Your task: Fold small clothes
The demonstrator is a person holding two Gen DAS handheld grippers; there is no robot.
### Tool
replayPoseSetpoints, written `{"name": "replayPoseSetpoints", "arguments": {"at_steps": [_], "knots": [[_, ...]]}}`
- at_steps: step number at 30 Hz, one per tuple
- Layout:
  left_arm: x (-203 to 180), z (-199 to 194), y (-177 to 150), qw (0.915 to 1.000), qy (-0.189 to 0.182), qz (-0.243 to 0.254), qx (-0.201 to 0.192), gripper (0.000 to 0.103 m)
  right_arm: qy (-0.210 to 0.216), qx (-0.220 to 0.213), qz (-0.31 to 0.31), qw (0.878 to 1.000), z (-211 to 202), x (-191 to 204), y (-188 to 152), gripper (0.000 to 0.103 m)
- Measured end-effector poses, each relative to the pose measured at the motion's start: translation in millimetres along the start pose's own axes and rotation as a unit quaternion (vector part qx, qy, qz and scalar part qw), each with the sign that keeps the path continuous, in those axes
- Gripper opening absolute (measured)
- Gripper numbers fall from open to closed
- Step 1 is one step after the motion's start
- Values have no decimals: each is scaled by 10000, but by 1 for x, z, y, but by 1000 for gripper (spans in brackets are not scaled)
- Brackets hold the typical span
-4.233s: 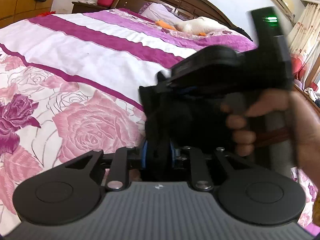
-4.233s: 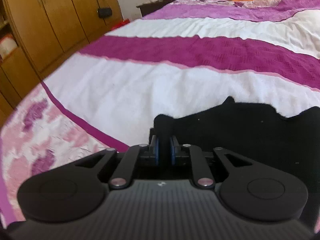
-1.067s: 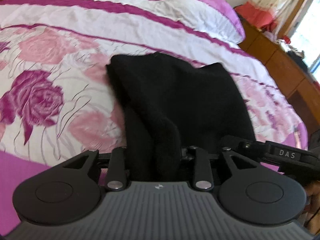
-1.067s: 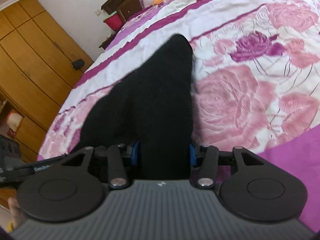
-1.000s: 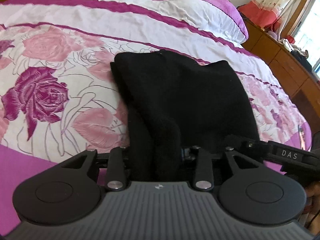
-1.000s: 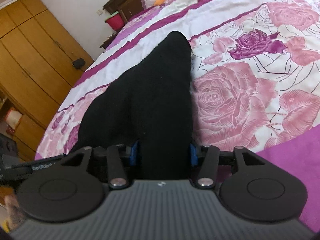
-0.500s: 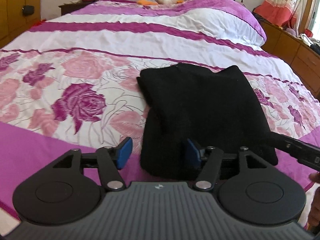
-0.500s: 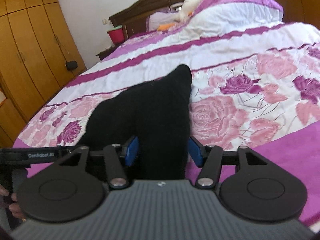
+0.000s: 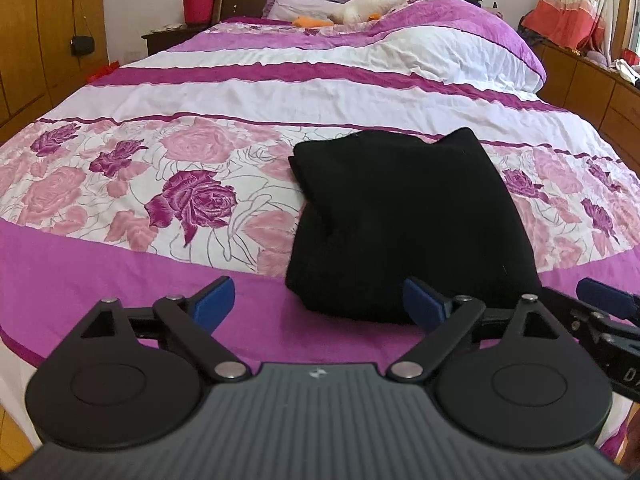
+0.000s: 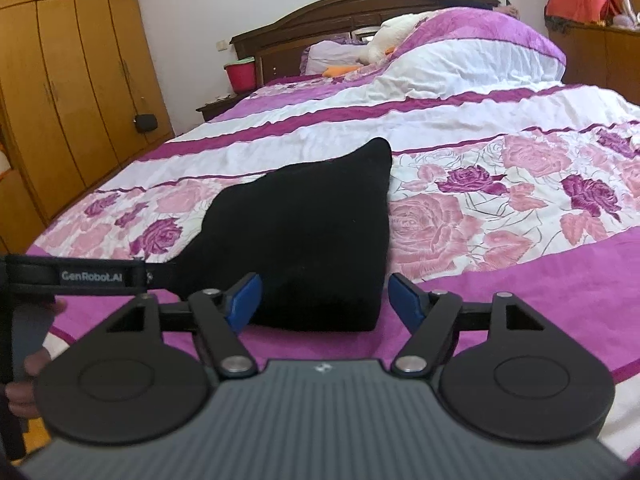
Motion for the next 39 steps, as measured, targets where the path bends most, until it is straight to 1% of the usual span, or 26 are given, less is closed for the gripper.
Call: {"name": "replayPoseSetpoints", "arguments": {"at_steps": [3, 7, 11, 20, 39], "knots": [[-8, 5, -6, 9999, 10, 150, 64, 95, -177, -73, -78, 9998, 2, -2, -2, 73], [-15, 15, -13, 9994, 86, 308, 100, 95, -278, -103, -25, 9996, 8, -8, -5, 73], [-14, 27, -17, 9993, 126, 293, 213, 95, -344, 2, 14, 9994, 17, -11, -10, 73], [-7, 40, -20, 9990, 200, 214, 342, 95, -283, 141, 21, 9995, 25, -8, -17, 73], [-9, 39, -21, 9990, 179, 196, 352, 95, -270, 133, 1, 9995, 23, -5, -16, 73]]}}
Point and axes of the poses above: each gripper's, at about its wrist camera, not at the fingertips, and z roughly the way its jaws point, x to its left, y to its top, the point moved 8 cm from there along z, roughly the way its jaws point, and after that the axes turned 2 degrees about z, right-handed, at the moved point
